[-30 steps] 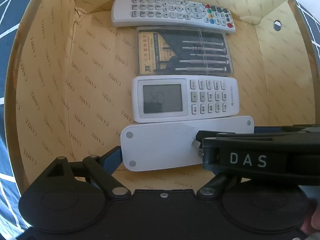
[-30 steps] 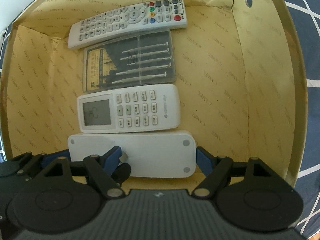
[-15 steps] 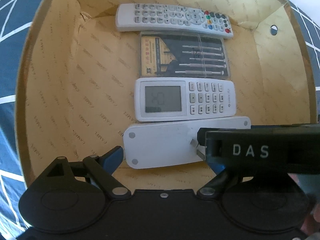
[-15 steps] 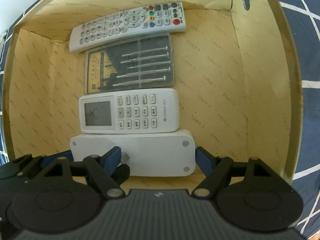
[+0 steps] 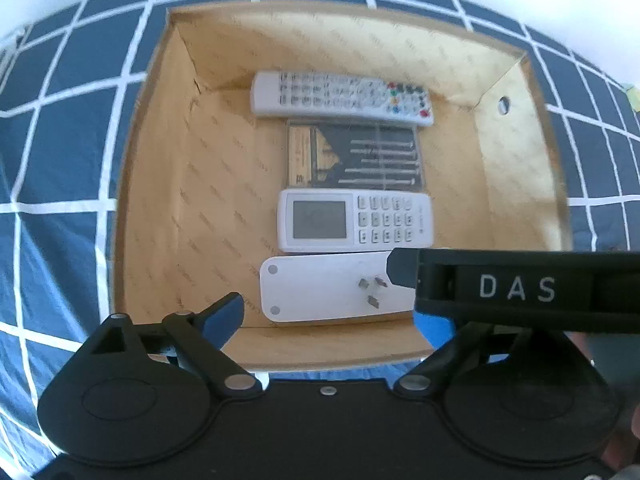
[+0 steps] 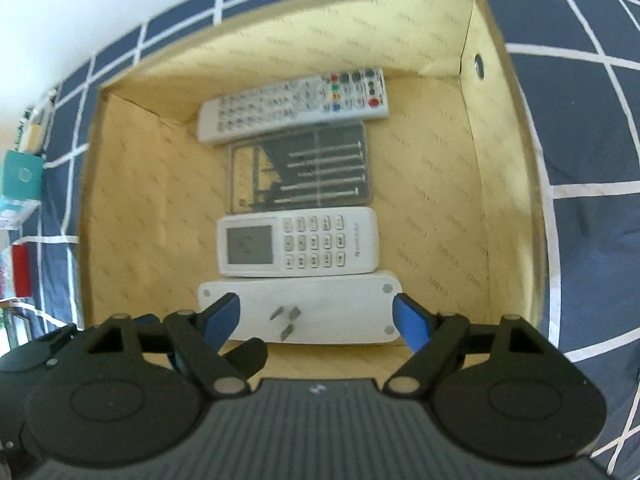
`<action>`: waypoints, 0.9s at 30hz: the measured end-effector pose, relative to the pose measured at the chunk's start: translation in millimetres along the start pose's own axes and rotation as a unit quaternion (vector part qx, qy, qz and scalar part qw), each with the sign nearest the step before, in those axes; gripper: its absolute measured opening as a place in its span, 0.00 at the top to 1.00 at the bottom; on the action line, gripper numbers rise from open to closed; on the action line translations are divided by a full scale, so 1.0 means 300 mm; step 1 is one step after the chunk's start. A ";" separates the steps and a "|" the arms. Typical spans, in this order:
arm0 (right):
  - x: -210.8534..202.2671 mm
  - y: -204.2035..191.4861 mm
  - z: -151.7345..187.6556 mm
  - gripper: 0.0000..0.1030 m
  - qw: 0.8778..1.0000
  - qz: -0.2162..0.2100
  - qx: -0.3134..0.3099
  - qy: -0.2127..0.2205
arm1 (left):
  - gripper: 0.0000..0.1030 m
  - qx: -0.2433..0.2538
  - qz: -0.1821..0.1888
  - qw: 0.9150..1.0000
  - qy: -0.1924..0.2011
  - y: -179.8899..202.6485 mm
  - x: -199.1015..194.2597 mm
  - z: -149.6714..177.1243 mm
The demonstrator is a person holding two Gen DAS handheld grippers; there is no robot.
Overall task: Organize objects
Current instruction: 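Lower the socket into the box beside the remote and open the right tool, then move the right tool to the second white air-conditioner remote on the bedspread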
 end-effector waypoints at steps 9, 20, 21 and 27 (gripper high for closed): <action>-0.141 0.020 0.059 0.04 0.999 -0.007 -0.007 0.051 | 0.07 0.016 -0.002 0.999 0.043 0.059 -0.140 0.060; -0.286 0.141 0.183 0.00 0.996 -0.006 0.019 0.092 | 0.00 0.046 0.004 0.997 0.061 0.178 -0.212 0.168; -0.297 0.155 0.194 0.00 0.995 -0.005 0.023 0.095 | 0.00 0.049 0.004 0.997 0.062 0.189 -0.213 0.176; -0.337 0.239 0.247 0.00 0.994 0.006 0.037 0.106 | 0.00 0.061 0.010 0.996 0.062 0.262 -0.209 0.225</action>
Point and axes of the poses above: each gripper's, at about its wrist camera, not at the fingertips, and x roughly the way its jaws point, y to its right, z to its underside, the point moved 6 cm from there along x, roughly the way its jaws point, and after that the axes turned 8 degrees about z, right-handed, at the moved point
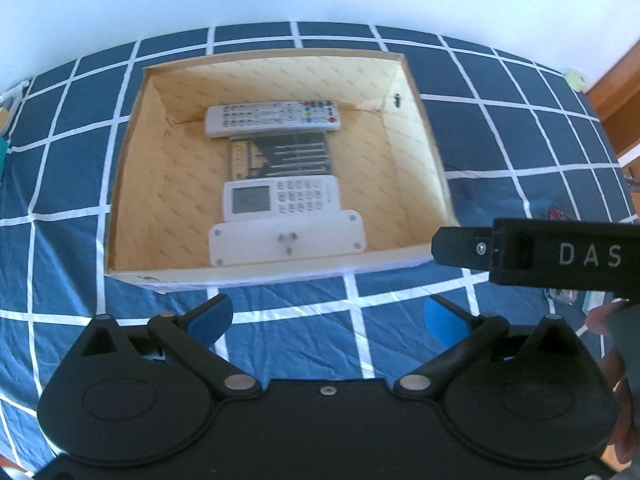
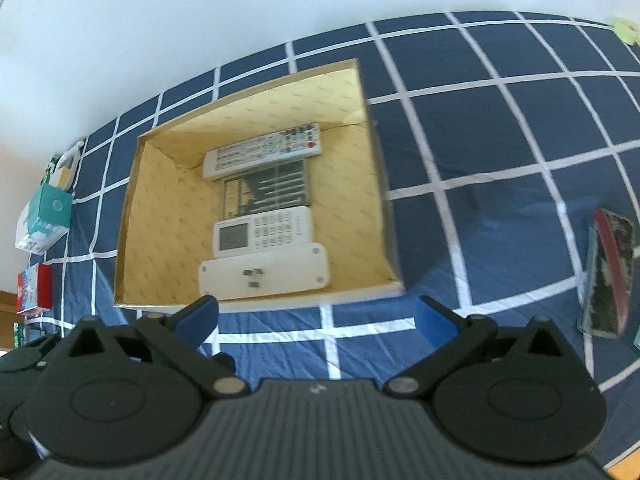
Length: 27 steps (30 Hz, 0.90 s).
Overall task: Organize objects
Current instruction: 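Move the right tool to the second white air-conditioner remote on the bedspread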
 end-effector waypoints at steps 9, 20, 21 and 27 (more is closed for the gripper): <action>-0.046 0.153 0.041 0.00 1.000 0.012 0.010 0.010 | 0.00 0.021 0.005 1.000 -0.006 0.154 0.036 0.040; -0.098 0.443 0.062 0.00 1.000 0.018 0.018 0.017 | 0.00 0.028 -0.002 1.000 -0.010 0.426 0.114 0.070; -0.104 0.479 0.063 0.00 1.000 0.020 0.018 0.017 | 0.00 0.026 -0.003 1.000 -0.010 0.452 0.122 0.073; -0.131 0.681 0.065 0.00 1.000 0.026 0.008 0.015 | 0.00 0.017 -0.008 1.000 -0.009 0.623 0.178 0.091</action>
Point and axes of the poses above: each gripper's, at about its wrist camera, not at the fingertips, and x roughly the way its jaws point, y to its right, z to its underside, the point moved 6 cm from there along x, roughly the way its jaws point, and after that the axes turned 8 degrees about z, right-handed, at the moved point
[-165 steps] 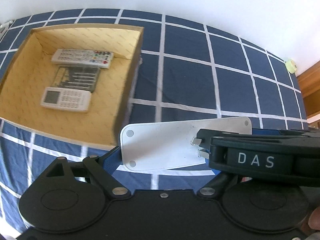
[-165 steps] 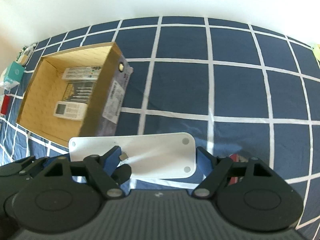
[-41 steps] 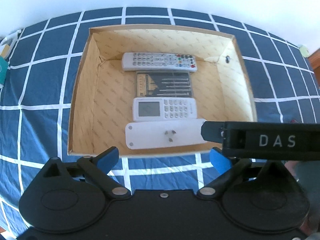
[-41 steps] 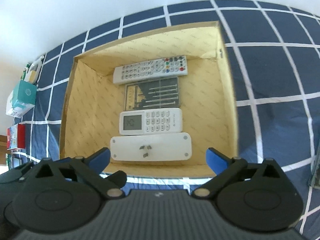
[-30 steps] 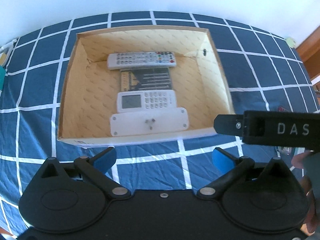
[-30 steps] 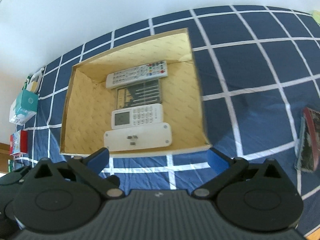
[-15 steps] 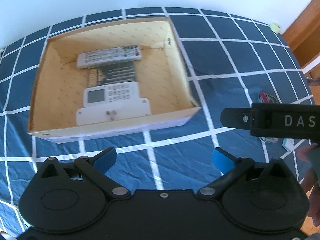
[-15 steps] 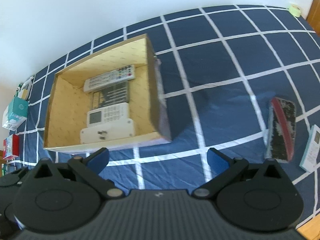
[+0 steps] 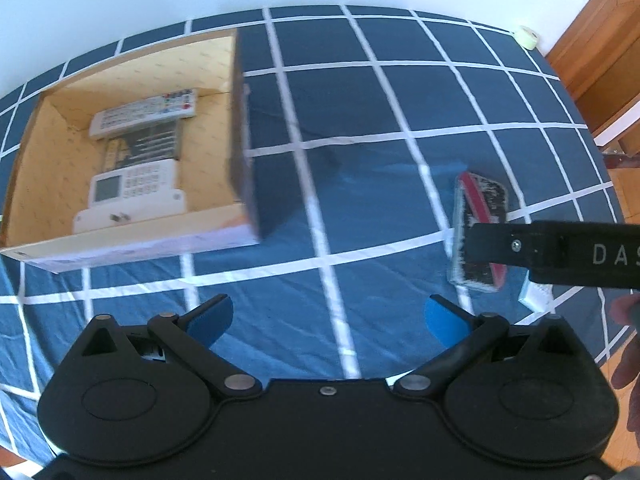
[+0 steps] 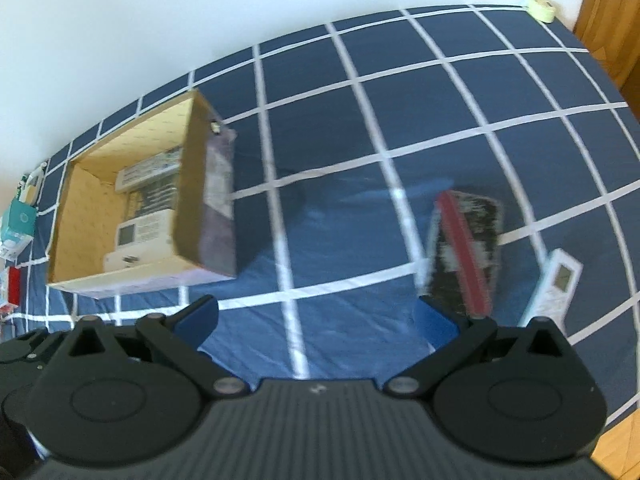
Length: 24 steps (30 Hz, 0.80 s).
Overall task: Organize objects
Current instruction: 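Move the right tool to the second white air-conditioner remote on the bedspread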
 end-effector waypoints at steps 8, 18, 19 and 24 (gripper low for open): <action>-0.001 0.219 -0.009 0.00 1.000 -0.005 -0.031 -0.003 | 0.00 -0.036 -0.016 0.999 0.010 0.161 0.054 0.025; -0.027 0.358 0.001 0.00 0.997 0.001 -0.073 0.006 | 0.00 -0.037 -0.037 0.999 0.012 0.253 0.075 0.059; -0.031 0.365 0.003 0.00 0.997 0.000 -0.074 0.008 | 0.00 -0.035 -0.036 0.999 0.012 0.258 0.076 0.064; -0.042 0.402 0.025 0.00 0.997 0.003 -0.076 0.010 | 0.00 -0.030 -0.034 0.999 0.010 0.276 0.082 0.084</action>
Point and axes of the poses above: each gripper's, at about its wrist camera, not at the fingertips, and x roughly the way its jaws point, y to its right, z to its underside, the point moved 6 cm from there along x, roughly the way its jaws point, and after that the axes turned 8 degrees about z, right-handed, at the moved point
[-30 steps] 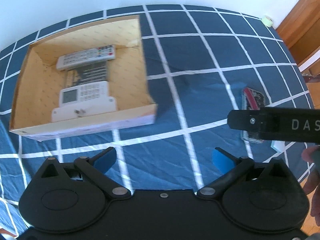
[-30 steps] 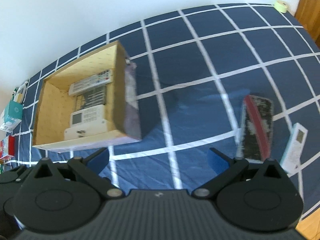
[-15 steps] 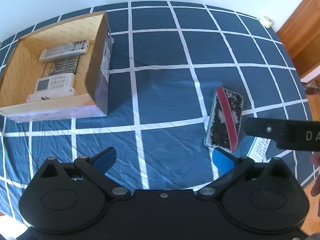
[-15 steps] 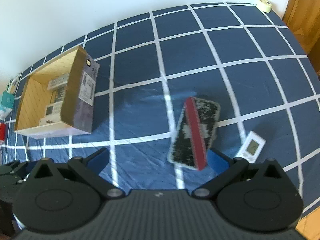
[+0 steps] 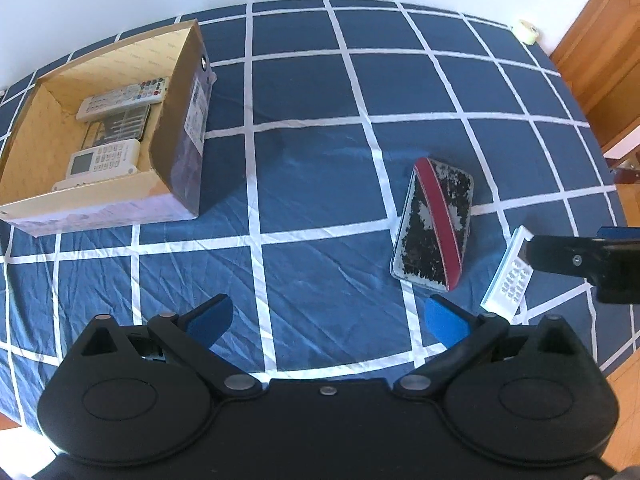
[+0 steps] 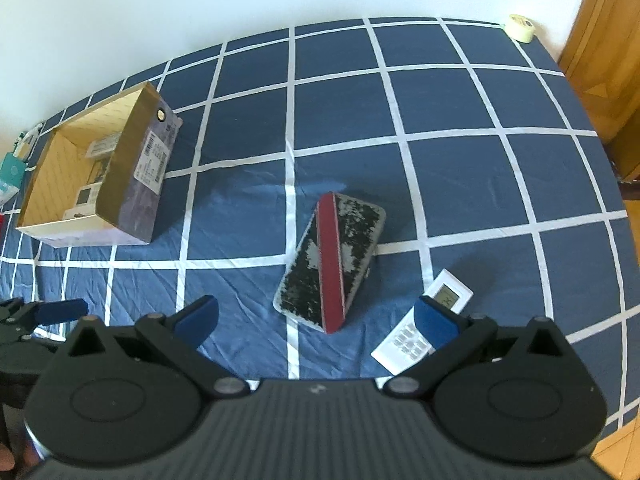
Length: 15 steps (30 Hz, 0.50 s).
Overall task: Organize objects
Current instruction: 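Move the right tool to the second white air-conditioner remote on the bedspread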
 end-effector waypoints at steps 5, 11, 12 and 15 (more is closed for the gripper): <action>0.012 0.031 0.027 0.00 1.000 0.009 -0.014 -0.010 | 0.00 -0.004 -0.001 1.000 -0.001 0.014 0.012 0.013; 0.046 0.083 0.031 0.00 0.999 0.013 -0.037 -0.026 | 0.00 -0.026 -0.008 1.000 0.005 0.049 0.041 0.005; 0.058 0.094 0.027 0.00 0.999 0.014 -0.042 -0.031 | 0.00 -0.029 -0.009 1.000 0.006 0.060 0.049 0.002; 0.093 0.124 0.007 0.00 0.997 0.012 -0.064 -0.041 | 0.00 -0.053 -0.016 0.998 0.007 0.098 0.079 -0.001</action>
Point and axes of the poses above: each gripper's, at about its wrist camera, not at the fingertips, and x roughly the way its jaws point, y to its right, z to its underside, the point moved 6 cm from there along x, roughly the way its jaws point, and after that the axes turned 8 degrees about z, right-handed, at the moved point
